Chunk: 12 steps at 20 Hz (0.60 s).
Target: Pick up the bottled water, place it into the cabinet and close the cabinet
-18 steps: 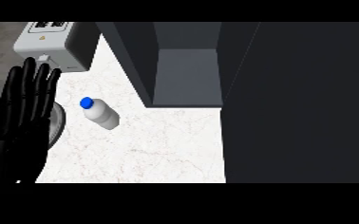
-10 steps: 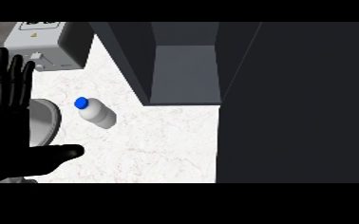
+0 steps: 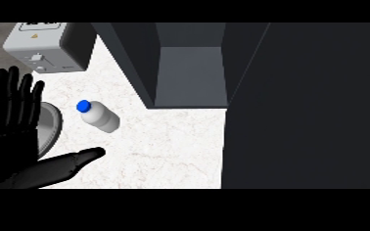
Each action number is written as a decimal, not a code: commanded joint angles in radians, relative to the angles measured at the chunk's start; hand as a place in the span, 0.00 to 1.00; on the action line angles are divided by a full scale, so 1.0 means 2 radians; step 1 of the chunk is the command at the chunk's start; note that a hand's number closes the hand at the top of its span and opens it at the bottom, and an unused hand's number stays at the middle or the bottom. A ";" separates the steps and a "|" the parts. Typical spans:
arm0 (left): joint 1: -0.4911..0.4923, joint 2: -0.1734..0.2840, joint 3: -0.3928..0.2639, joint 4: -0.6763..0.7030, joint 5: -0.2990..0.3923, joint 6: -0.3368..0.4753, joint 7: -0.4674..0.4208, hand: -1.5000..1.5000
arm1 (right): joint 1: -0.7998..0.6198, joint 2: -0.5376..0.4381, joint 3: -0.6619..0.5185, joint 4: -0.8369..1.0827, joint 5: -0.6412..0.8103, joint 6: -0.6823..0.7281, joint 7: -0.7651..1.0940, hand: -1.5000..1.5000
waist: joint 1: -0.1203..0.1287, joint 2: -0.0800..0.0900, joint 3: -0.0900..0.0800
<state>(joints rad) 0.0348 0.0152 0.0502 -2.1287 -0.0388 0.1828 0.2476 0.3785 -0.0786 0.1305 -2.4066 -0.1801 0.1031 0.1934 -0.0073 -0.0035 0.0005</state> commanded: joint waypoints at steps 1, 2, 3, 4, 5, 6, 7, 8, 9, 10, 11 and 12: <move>0.012 -0.007 -0.037 -0.032 -0.026 0.031 0.044 0.00 | 0.006 0.008 0.032 -0.030 0.028 -0.011 0.033 0.00 | 0.003 0.001 0.000; 0.024 -0.007 -0.053 -0.033 -0.039 0.046 0.042 0.00 | 0.038 -0.009 0.004 -0.048 -0.004 0.014 0.018 0.00 | 0.001 0.001 0.000; 0.017 -0.007 -0.033 0.002 -0.043 0.036 0.013 0.00 | 0.078 -0.010 0.000 -0.083 -0.026 0.017 0.022 0.00 | -0.002 0.000 0.000; 0.057 -0.007 -0.043 -0.023 -0.031 0.036 0.006 0.00 | 0.074 -0.001 0.007 -0.082 -0.008 0.007 0.021 0.00 | 0.000 0.000 0.000; 0.049 -0.007 -0.039 -0.011 -0.033 0.028 0.007 0.00 | 0.072 0.008 0.039 -0.062 0.023 0.014 -0.001 0.00 | 0.001 0.000 0.000; 0.024 0.011 -0.011 -0.054 -0.025 0.028 0.070 0.00 | 0.102 -0.014 0.004 -0.082 -0.018 0.033 -0.004 0.00 | -0.001 0.000 0.000; 0.015 -0.007 -0.057 0.007 -0.058 0.053 0.030 0.00 | 0.106 -0.008 0.012 -0.067 -0.006 0.036 -0.017 0.00 | -0.003 0.001 0.000; 0.019 0.007 -0.007 0.011 -0.013 0.022 0.020 0.00 | 0.100 0.017 0.060 -0.081 0.038 0.006 -0.001 0.00 | -0.001 0.001 0.000; 0.042 -0.007 -0.051 -0.006 -0.045 0.054 0.018 0.00 | 0.103 -0.007 0.023 -0.088 -0.006 0.026 0.004 0.00 | 0.000 0.000 0.000; 0.049 -0.005 -0.024 0.007 -0.029 0.033 -0.002 0.00 | 0.117 0.001 0.027 -0.080 0.001 0.027 -0.017 0.00 | 0.000 0.000 0.000; 0.061 -0.007 -0.051 0.011 -0.037 0.055 -0.014 0.00 | 0.119 0.000 0.022 -0.076 -0.008 0.029 -0.017 0.00 | 0.000 0.000 0.000; 0.062 -0.004 -0.021 -0.008 -0.028 0.040 -0.007 0.00 | 0.164 0.000 0.043 -0.071 0.019 0.048 -0.055 0.00 | -0.002 0.000 0.000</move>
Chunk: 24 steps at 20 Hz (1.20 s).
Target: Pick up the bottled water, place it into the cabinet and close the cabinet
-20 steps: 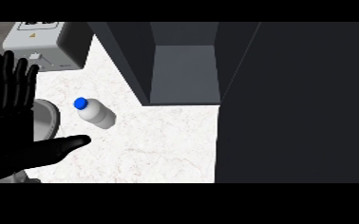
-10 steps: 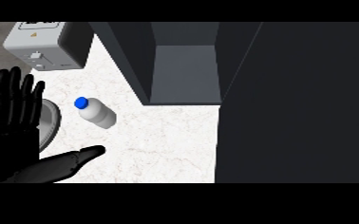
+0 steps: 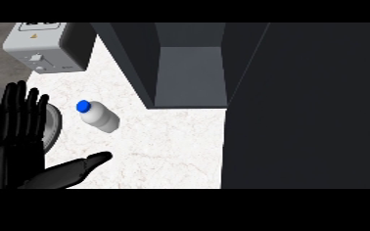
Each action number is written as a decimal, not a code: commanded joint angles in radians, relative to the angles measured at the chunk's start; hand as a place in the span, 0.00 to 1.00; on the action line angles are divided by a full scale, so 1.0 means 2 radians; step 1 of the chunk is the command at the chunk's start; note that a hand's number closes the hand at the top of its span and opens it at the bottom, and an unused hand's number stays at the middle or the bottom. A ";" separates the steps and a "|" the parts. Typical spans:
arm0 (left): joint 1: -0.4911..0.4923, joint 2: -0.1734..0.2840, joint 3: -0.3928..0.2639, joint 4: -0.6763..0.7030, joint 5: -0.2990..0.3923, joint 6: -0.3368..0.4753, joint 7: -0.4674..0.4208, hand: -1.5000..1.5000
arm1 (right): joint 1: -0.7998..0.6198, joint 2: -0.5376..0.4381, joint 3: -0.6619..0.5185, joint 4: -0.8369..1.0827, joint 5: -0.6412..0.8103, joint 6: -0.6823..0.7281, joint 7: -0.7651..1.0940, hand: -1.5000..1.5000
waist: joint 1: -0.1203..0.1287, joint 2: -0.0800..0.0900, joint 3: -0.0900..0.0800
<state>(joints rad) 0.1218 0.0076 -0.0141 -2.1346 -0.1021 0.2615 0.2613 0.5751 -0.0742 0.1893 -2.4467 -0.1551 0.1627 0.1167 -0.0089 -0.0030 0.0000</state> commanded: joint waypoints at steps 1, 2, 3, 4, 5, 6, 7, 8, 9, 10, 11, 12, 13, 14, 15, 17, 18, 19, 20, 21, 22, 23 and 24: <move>0.014 -0.004 0.009 0.043 0.006 0.014 -0.047 0.00 | 0.063 0.007 0.031 -0.085 0.012 -0.004 0.011 0.00 | -0.003 0.000 0.000; 0.017 -0.002 0.024 0.032 0.008 0.006 -0.047 0.00 | 0.051 -0.001 0.007 -0.051 -0.007 0.011 -0.011 0.00 | 0.000 0.000 0.000; 0.020 -0.004 0.039 0.050 0.024 0.004 -0.065 0.00 | 0.083 -0.006 0.002 -0.067 -0.010 0.020 -0.026 0.00 | -0.002 0.000 0.000; 0.036 -0.004 0.020 0.043 0.017 0.002 -0.058 0.00 | 0.056 -0.008 0.003 -0.072 -0.005 0.007 0.010 0.00 | 0.001 0.000 0.000; -0.003 -0.004 0.020 0.105 0.002 0.031 -0.090 0.00 | 0.064 -0.011 -0.003 -0.075 -0.014 0.014 -0.004 0.00 | -0.003 0.001 0.000; -0.018 -0.004 0.038 0.118 0.012 0.030 -0.085 0.00 | 0.043 0.001 -0.005 -0.021 -0.004 0.015 -0.036 0.00 | -0.001 0.001 0.000; -0.027 0.012 0.072 0.129 0.022 0.018 -0.088 0.00 | 0.045 0.000 0.018 -0.068 0.017 0.001 0.001 0.00 | -0.001 0.001 0.000; 0.026 -0.004 0.033 0.134 0.019 0.031 -0.127 0.00 | 0.060 -0.009 0.001 -0.092 -0.010 0.005 0.009 0.00 | -0.001 0.001 -0.001; -0.012 0.008 0.068 0.151 0.024 0.019 -0.107 0.00 | 0.113 -0.015 0.003 -0.071 -0.010 0.037 -0.048 0.00 | -0.006 0.000 0.000; -0.019 0.016 0.089 0.183 0.051 0.003 -0.136 0.00 | 0.098 -0.008 0.023 -0.082 0.006 0.022 -0.021 0.00 | -0.004 0.001 -0.001; -0.001 -0.003 0.053 0.187 0.031 0.013 -0.144 0.00 | 0.107 0.001 0.037 -0.068 0.034 0.023 -0.054 0.00 | -0.004 0.000 0.000; -0.014 0.001 0.071 0.210 0.042 0.006 -0.152 0.00 | 0.107 -0.012 0.014 -0.084 0.012 0.023 -0.035 0.00 | -0.004 0.001 0.000; -0.003 0.012 0.085 0.224 0.067 -0.020 -0.179 0.00 | 0.111 -0.010 0.028 -0.086 0.020 0.023 -0.037 0.00 | -0.003 0.000 -0.001; -0.040 -0.003 0.079 0.270 0.056 0.009 -0.186 0.00 | 0.127 -0.023 -0.002 -0.083 -0.012 0.041 -0.061 0.00 | -0.009 0.001 0.000; -0.030 0.012 0.102 0.264 0.071 -0.010 -0.191 0.00 | 0.148 -0.011 0.019 -0.070 0.016 0.043 -0.092 0.00 | -0.007 0.000 0.000; -0.032 0.005 0.108 0.303 0.075 -0.014 -0.230 0.00 | 0.173 -0.021 0.002 -0.086 -0.008 0.052 -0.094 0.00 | -0.008 0.000 0.000; -0.036 0.008 0.104 0.322 0.069 -0.018 -0.236 0.00 | 0.154 -0.024 0.002 -0.098 -0.017 0.046 -0.068 0.00 | -0.005 0.001 -0.001; -0.063 0.013 0.116 0.361 0.076 -0.023 -0.257 0.00 | 0.157 -0.023 -0.003 -0.079 -0.007 0.051 -0.086 0.00 | -0.006 0.001 -0.001; -0.077 0.028 0.131 0.356 0.092 -0.027 -0.228 0.00 | 0.159 -0.015 0.020 -0.091 -0.001 0.044 -0.073 0.00 | -0.004 0.001 0.000; -0.068 0.007 0.125 0.403 0.083 -0.023 -0.284 0.00 | 0.160 -0.019 0.003 -0.057 -0.005 0.059 -0.110 0.00 | -0.006 0.001 0.000; -0.060 0.008 0.138 0.400 0.095 -0.025 -0.294 0.00 | 0.175 -0.016 0.021 -0.075 0.017 0.059 -0.115 0.00 | -0.006 0.000 -0.001; -0.087 0.010 0.140 0.429 0.090 -0.019 -0.294 0.00 | 0.174 -0.019 0.021 -0.101 0.008 0.049 -0.082 0.00 | -0.006 0.001 -0.001; -0.071 -0.003 0.144 0.450 0.097 -0.024 -0.340 0.00 | 0.166 -0.026 0.000 -0.085 -0.013 0.055 -0.088 0.00 | -0.004 0.002 -0.001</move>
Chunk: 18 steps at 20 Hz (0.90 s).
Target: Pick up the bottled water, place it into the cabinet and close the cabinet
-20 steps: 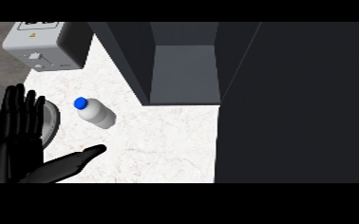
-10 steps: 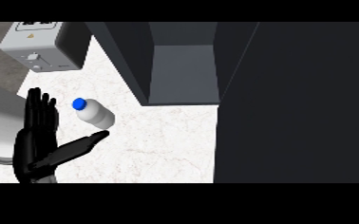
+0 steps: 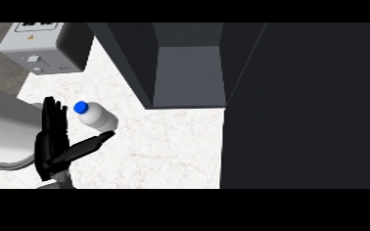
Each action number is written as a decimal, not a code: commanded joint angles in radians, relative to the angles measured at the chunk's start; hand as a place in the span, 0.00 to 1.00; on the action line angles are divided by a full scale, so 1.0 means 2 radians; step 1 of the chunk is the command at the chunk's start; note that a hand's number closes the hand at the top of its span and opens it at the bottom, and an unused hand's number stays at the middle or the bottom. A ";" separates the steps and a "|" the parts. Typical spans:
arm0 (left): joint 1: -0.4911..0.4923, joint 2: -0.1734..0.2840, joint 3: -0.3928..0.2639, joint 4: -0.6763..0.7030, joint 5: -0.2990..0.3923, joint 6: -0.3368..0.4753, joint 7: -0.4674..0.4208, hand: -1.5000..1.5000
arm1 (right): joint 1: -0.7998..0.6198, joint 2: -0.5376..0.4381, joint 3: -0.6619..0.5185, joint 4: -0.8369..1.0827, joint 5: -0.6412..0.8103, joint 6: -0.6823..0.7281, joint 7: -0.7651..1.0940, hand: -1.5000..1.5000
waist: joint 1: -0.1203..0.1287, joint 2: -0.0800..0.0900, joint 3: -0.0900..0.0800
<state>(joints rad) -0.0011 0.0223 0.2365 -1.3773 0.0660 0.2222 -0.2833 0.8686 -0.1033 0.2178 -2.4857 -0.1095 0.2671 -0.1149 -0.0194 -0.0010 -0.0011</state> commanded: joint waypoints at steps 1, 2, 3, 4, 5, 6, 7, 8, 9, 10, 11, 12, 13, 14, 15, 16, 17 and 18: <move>0.000 -0.011 0.016 0.089 0.018 -0.015 -0.092 0.00 | 0.021 -0.009 -0.015 -0.056 -0.031 0.004 0.017 0.00 | 0.001 0.000 0.000; -0.044 0.011 0.031 0.097 0.012 -0.001 -0.057 0.00 | 0.055 0.000 0.027 -0.103 -0.014 -0.003 0.034 0.00 | -0.003 0.000 0.000; -0.074 0.012 0.038 0.126 0.015 0.008 -0.062 0.00 | 0.014 0.001 0.020 -0.057 0.001 -0.002 0.020 0.00 | 0.001 0.001 0.000; -0.037 0.015 0.056 0.157 0.032 -0.021 -0.111 0.00 | 0.079 -0.011 0.010 -0.065 -0.012 0.022 -0.023 0.00 | -0.009 -0.001 0.000; -0.042 0.001 0.043 0.159 0.017 -0.004 -0.118 0.00 | 0.049 -0.012 -0.003 -0.085 -0.026 0.006 0.015 0.00 | 0.000 0.001 0.000; -0.057 -0.001 0.052 0.207 0.017 -0.004 -0.154 0.00 | 0.053 -0.013 -0.001 -0.053 -0.012 0.020 -0.018 0.00 | -0.004 0.001 0.000; -0.062 0.022 0.057 0.193 0.030 -0.021 -0.128 0.00 | 0.031 -0.001 0.016 -0.066 -0.006 -0.003 0.017 0.00 | 0.003 0.001 0.000; -0.079 0.007 0.055 0.227 0.027 -0.012 -0.144 0.00 | 0.022 -0.019 -0.021 -0.067 -0.044 0.007 0.026 0.00 | 0.002 0.002 0.000; -0.055 0.025 0.067 0.243 0.047 -0.066 -0.174 0.00 | 0.067 -0.013 -0.005 -0.061 -0.023 0.021 -0.022 0.00 | -0.004 0.000 0.000; -0.063 0.031 0.067 0.244 0.052 -0.077 -0.164 0.00 | 0.077 -0.022 -0.002 -0.100 -0.033 0.017 0.014 0.00 | -0.002 0.001 -0.001; -0.057 0.022 0.060 0.255 0.056 -0.096 -0.175 0.00 | 0.061 -0.009 0.010 -0.059 -0.011 0.017 -0.013 0.00 | 0.000 0.000 0.000; -0.071 0.034 0.065 0.275 0.060 -0.111 -0.180 0.00 | 0.070 -0.022 -0.018 -0.065 -0.035 0.026 -0.019 0.00 | -0.002 0.000 0.000; -0.104 0.027 0.067 0.319 0.057 -0.107 -0.197 0.00 | 0.068 -0.015 0.000 -0.069 -0.029 0.021 -0.012 0.00 | -0.008 0.003 -0.001; -0.100 0.026 0.061 0.316 0.058 -0.115 -0.189 0.00 | 0.066 -0.003 0.018 -0.049 0.002 0.017 -0.026 0.00 | -0.003 0.001 0.000; -0.109 0.028 0.069 0.352 0.061 -0.129 -0.220 0.00 | 0.058 -0.007 0.007 -0.052 -0.010 0.015 -0.020 0.00 | -0.003 0.002 -0.001; -0.125 0.048 0.075 0.357 0.067 -0.141 -0.204 0.00 | 0.086 -0.010 0.023 -0.078 -0.007 0.023 -0.024 0.00 | -0.007 0.001 -0.001; -0.123 0.021 0.071 0.381 0.062 -0.133 -0.239 0.00 | 0.077 -0.009 0.004 -0.035 -0.014 0.029 -0.050 0.00 | -0.006 0.001 0.000; -0.155 0.038 0.077 0.411 0.060 -0.134 -0.241 0.00 | 0.060 -0.006 0.018 -0.062 -0.005 0.011 -0.010 0.00 | -0.005 0.004 -0.001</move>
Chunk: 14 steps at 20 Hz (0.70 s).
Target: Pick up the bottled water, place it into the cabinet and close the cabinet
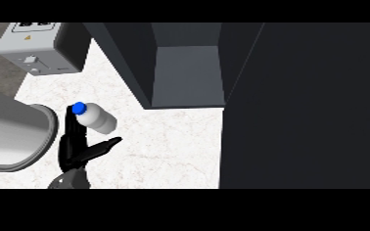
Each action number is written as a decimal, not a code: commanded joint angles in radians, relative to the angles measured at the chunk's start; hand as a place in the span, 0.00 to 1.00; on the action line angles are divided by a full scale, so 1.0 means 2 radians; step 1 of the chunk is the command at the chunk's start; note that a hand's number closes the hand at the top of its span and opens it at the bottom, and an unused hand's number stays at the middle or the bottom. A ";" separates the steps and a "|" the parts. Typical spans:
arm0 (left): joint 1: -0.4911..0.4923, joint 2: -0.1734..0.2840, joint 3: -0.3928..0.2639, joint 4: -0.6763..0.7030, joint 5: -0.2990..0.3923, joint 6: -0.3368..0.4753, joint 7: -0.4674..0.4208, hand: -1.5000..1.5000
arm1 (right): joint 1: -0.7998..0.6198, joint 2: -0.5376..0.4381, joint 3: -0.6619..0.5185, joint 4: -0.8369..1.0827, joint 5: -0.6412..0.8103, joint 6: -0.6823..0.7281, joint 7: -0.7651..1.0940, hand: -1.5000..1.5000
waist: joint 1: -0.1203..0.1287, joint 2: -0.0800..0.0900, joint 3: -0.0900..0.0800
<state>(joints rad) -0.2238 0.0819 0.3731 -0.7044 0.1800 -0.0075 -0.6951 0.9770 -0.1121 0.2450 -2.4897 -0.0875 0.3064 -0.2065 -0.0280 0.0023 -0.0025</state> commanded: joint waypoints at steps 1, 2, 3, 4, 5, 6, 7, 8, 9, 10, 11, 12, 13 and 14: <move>-0.015 0.017 0.016 0.081 0.013 -0.052 -0.053 0.00 | 0.019 -0.011 -0.023 -0.038 -0.035 0.009 0.004 0.00 | 0.001 0.000 0.000; -0.049 -0.002 0.015 0.097 0.007 -0.014 -0.062 0.00 | 0.006 -0.009 -0.027 -0.043 -0.034 0.002 0.014 0.00 | 0.001 0.001 0.000; -0.040 -0.004 0.014 0.081 0.014 -0.029 -0.056 0.00 | 0.037 -0.005 0.009 -0.080 -0.016 0.001 0.027 0.00 | 0.001 -0.001 0.000; -0.042 0.009 0.026 0.092 0.023 -0.039 -0.067 0.00 | 0.023 -0.016 -0.012 -0.086 -0.035 0.001 0.040 0.00 | 0.003 0.001 0.000; -0.041 -0.003 0.030 0.123 0.018 -0.027 -0.103 1.00 | 0.030 -0.011 -0.014 -0.067 -0.031 0.001 0.027 0.00 | 0.000 0.001 0.000; -0.062 0.022 0.045 0.127 0.032 -0.032 -0.081 1.00 | 0.039 -0.007 -0.013 -0.045 -0.024 0.008 -0.002 0.00 | -0.001 0.000 0.000; -0.069 0.008 0.043 0.145 0.030 -0.034 -0.101 1.00 | 0.022 -0.017 -0.023 -0.069 -0.046 0.005 0.031 0.00 | 0.000 0.002 0.000; -0.092 0.015 0.051 0.151 0.040 -0.035 -0.079 1.00 | 0.047 -0.019 -0.026 -0.057 -0.045 0.021 -0.006 0.00 | -0.006 0.001 0.000; -0.074 0.004 0.050 0.175 0.034 -0.046 -0.119 1.00 | 0.045 -0.020 -0.029 -0.033 -0.032 0.029 -0.027 0.00 | -0.008 0.002 -0.001; -0.091 0.006 0.050 0.175 0.039 -0.051 -0.108 1.00 | 0.025 -0.010 -0.020 -0.051 -0.036 0.007 0.014 0.00 | 0.000 0.002 0.000; -0.111 0.021 0.061 0.187 0.047 -0.056 -0.096 1.00 | 0.027 -0.004 0.000 -0.041 -0.018 0.010 0.000 0.00 | -0.004 0.003 -0.001; -0.074 0.015 0.051 0.175 0.044 -0.080 -0.120 1.00 | 0.026 0.011 0.011 -0.033 0.006 -0.003 -0.005 0.00 | 0.002 0.000 0.000; -0.088 0.013 0.051 0.181 0.043 -0.076 -0.124 1.00 | 0.034 0.007 0.020 -0.068 -0.004 -0.007 0.019 0.00 | 0.001 0.001 0.000; -0.088 0.000 0.054 0.190 0.045 -0.065 -0.138 1.00 | 0.035 -0.015 -0.026 -0.053 -0.035 0.014 -0.003 0.00 | 0.000 0.001 0.000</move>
<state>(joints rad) -0.3847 0.1007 0.4700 -0.3724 0.2575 -0.1222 -0.9138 1.0174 -0.1146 0.2379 -2.4880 -0.0812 0.3216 -0.2448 -0.0294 0.0046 -0.0027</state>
